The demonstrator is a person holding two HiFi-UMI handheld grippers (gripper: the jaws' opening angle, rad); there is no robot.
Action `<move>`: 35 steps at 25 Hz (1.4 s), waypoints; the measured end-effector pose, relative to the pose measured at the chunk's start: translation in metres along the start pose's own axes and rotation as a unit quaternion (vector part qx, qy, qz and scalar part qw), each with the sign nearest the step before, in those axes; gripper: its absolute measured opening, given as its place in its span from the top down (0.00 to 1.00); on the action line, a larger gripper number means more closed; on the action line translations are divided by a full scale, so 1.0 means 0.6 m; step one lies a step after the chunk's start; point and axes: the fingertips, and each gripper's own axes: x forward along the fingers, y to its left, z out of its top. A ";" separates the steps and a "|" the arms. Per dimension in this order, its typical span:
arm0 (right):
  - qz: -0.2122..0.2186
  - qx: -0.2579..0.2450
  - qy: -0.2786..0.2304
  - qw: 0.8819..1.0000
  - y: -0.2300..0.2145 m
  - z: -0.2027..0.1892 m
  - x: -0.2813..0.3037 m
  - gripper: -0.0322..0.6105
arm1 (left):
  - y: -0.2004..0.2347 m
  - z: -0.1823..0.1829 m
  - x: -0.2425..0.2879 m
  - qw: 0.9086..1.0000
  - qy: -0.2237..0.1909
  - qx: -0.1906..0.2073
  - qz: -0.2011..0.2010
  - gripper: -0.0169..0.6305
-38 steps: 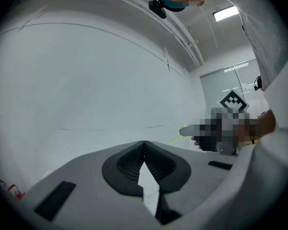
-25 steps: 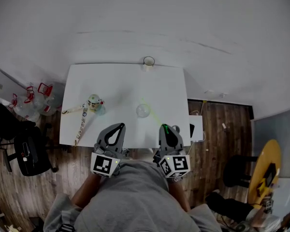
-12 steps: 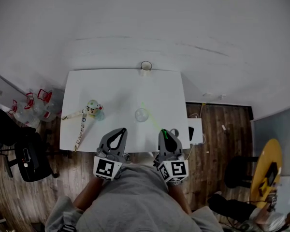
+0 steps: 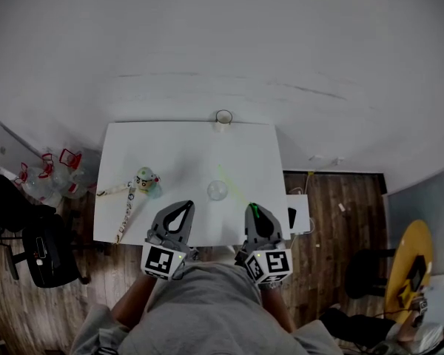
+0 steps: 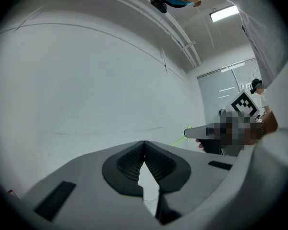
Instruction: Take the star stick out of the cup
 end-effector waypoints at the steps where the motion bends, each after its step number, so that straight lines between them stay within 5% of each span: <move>1: 0.002 0.001 -0.003 1.000 0.000 0.006 0.003 0.88 | 0.005 0.005 0.001 1.000 -0.003 0.003 0.003 0.92; 21: 0.017 -0.049 -0.050 0.997 0.018 0.140 0.051 0.88 | 0.081 0.153 0.006 0.997 -0.070 0.016 0.039 0.93; 35: 0.019 -0.067 -0.087 0.994 0.030 0.209 0.043 0.88 | 0.095 0.190 0.000 0.995 -0.078 0.031 0.055 0.93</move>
